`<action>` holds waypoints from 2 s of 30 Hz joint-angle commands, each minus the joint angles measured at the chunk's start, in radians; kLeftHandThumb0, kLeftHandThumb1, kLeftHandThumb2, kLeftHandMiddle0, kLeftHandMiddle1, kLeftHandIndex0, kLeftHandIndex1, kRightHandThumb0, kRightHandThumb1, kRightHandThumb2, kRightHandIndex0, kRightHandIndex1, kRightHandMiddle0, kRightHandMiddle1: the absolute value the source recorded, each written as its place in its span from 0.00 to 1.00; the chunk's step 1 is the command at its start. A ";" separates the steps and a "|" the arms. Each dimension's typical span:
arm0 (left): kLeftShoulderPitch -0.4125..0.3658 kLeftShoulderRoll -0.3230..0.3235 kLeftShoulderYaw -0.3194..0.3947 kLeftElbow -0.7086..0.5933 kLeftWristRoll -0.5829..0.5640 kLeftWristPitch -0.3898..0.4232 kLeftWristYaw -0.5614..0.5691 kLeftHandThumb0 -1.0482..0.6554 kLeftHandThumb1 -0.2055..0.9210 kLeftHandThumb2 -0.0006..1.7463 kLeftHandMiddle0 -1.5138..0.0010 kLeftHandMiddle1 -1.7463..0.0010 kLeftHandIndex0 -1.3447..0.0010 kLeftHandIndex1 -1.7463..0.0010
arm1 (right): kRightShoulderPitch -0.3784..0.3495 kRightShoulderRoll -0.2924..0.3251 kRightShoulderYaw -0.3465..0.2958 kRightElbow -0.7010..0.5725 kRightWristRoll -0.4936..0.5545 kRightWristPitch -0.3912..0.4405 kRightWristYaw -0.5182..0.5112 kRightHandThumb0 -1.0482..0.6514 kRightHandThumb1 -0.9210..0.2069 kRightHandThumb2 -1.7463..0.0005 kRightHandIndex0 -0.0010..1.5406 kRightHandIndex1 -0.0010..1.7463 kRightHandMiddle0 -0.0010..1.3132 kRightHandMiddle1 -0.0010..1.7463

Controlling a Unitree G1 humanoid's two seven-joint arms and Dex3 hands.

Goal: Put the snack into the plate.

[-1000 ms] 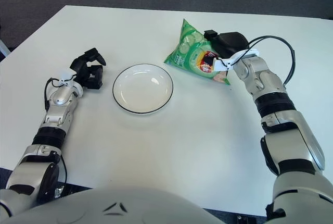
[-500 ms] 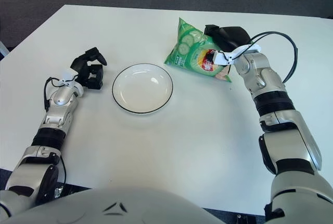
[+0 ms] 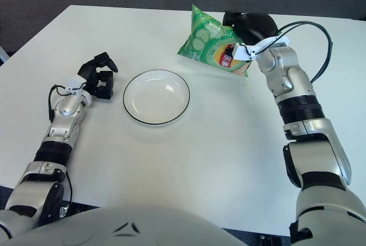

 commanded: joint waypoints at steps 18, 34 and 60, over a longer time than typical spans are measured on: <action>0.059 -0.029 -0.005 0.063 0.000 0.006 0.005 0.32 0.39 0.81 0.19 0.00 0.50 0.00 | -0.107 0.073 -0.023 -0.026 0.051 -0.104 -0.048 0.62 0.85 0.01 0.55 1.00 0.51 1.00; 0.042 -0.032 0.000 0.105 -0.006 -0.035 0.004 0.31 0.38 0.82 0.18 0.00 0.49 0.00 | -0.062 0.091 -0.008 -0.256 0.038 -0.077 0.070 0.62 0.88 0.00 0.60 0.97 0.52 1.00; 0.031 -0.037 -0.005 0.125 0.004 -0.051 0.014 0.31 0.37 0.82 0.18 0.00 0.48 0.00 | 0.012 0.185 0.003 -0.486 0.198 0.031 0.377 0.62 0.87 0.00 0.57 0.99 0.52 1.00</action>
